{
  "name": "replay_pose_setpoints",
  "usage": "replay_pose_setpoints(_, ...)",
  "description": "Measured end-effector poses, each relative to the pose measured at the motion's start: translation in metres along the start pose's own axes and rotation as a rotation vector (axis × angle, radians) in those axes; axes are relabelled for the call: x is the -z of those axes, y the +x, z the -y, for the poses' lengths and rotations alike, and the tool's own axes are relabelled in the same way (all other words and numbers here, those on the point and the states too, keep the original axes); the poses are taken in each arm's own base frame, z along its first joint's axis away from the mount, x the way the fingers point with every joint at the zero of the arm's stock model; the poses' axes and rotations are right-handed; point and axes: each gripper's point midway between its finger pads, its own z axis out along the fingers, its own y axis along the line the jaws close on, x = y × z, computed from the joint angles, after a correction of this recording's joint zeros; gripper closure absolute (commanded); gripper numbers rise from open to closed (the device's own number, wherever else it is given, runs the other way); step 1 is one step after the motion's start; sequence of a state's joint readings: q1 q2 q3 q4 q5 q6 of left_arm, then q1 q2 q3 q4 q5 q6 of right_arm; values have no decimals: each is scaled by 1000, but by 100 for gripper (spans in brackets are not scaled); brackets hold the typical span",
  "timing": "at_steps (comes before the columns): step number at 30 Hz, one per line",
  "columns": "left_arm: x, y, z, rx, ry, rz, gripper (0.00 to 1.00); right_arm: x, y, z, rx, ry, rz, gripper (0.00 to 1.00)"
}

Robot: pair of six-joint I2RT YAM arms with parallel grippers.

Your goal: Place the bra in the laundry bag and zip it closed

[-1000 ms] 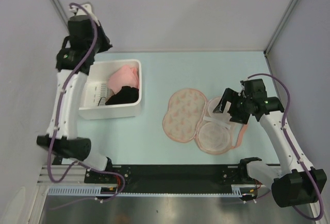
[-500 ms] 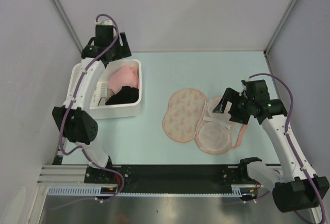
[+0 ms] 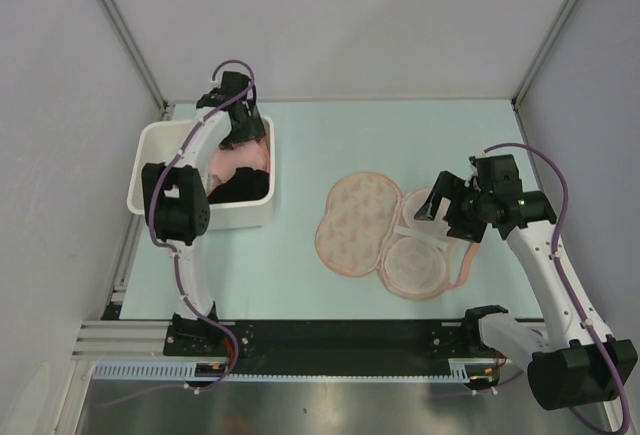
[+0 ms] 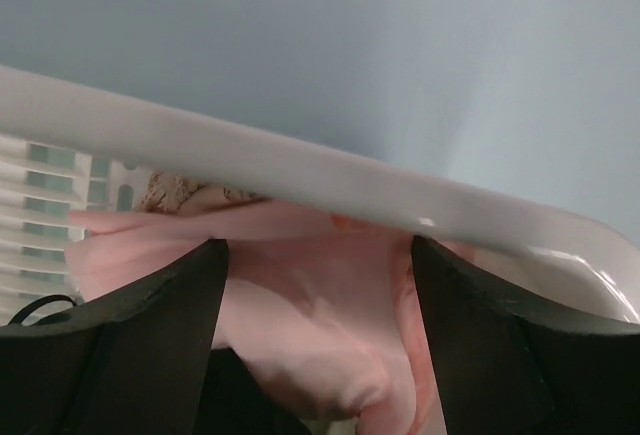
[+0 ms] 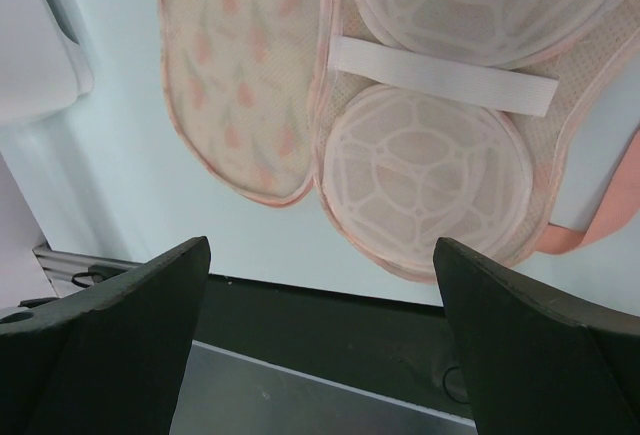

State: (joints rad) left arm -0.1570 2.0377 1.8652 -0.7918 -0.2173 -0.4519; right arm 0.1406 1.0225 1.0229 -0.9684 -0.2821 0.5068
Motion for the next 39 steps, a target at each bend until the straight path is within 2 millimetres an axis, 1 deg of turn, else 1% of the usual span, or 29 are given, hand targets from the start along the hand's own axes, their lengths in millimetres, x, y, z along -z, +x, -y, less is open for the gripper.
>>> replay_pose_setpoints(1,-9,6,-1,-4,-11,-19,27,0,0,0,-1,2,1,0)
replay_pose_setpoints(2,-16,10,-2,-9,-21,-34,40,0,-1,1,-3,4,3,0)
replay_pose_setpoints(4,-26,15,-3,-15,-35,-49,63,0,-2,2,-3,6,5,0)
replay_pose_setpoints(5,-28,15,-3,-15,-38,-51,81,0,-2,2,-3,7,6,0)
replay_pose_setpoints(7,-27,14,-4,-26,-46,-48,92,0,-2,2,-3,6,6,0)
replay_pose_setpoints(8,-25,11,-5,-31,-49,-39,100,0,-2,2,-4,7,6,0)
replay_pose_setpoints(10,-20,7,-7,-39,-58,-25,100,0,-2,2,-5,7,8,0)
replay_pose_setpoints(12,-9,2,-10,-49,-60,-8,100,0,-3,2,-6,5,9,0)
replay_pose_setpoints(14,10,-9,-13,-55,-60,27,100,0,-4,1,-7,1,13,0)
replay_pose_setpoints(16,44,-26,-15,-55,-41,88,100,-3,-6,-1,-11,-4,12,0)
replay_pose_setpoints(18,84,-44,-16,-43,-8,166,100,-8,-6,-2,-14,-5,-1,0)
replay_pose_setpoints(19,109,-54,-17,-35,20,216,100,-11,-7,-2,-16,-2,-9,0)
replay_pose_setpoints(21,167,-73,-18,-8,92,329,100,-16,-8,-2,-19,1,-27,0)
replay_pose_setpoints(23,226,-84,-18,19,187,436,100,-19,-10,-5,-19,3,-38,0)
replay_pose_setpoints(24,256,-88,-18,30,241,492,100,-20,-12,-6,-17,1,-39,0)
replay_pose_setpoints(26,302,-87,-13,50,363,580,100,-22,-18,-12,-11,-8,-39,0)
replay_pose_setpoints(27,325,-82,-11,59,440,619,100,-21,-23,-16,-8,-13,-35,0)
replay_pose_setpoints(28,343,-74,-7,64,512,641,100,-21,-25,-20,0,-19,-34,0)
replay_pose_setpoints(30,367,-56,6,59,661,652,100,-20,-30,-29,17,-35,-25,0)
replay_pose_setpoints(31,376,-47,11,52,715,648,100,-19,-32,-33,25,-43,-21,0)
replay_pose_setpoints(32,382,-39,18,45,765,635,100,-18,-32,-37,34,-52,-19,0)
replay_pose_setpoints(33,384,-32,23,42,795,619,100,-18,-32,-39,40,-58,-19,0)
replay_pose_setpoints(35,379,-20,27,42,808,581,100,-18,-29,-41,48,-63,-26,0)
replay_pose_setpoints(39,347,-18,19,46,687,513,100,-18,-26,-44,50,-72,-31,0)
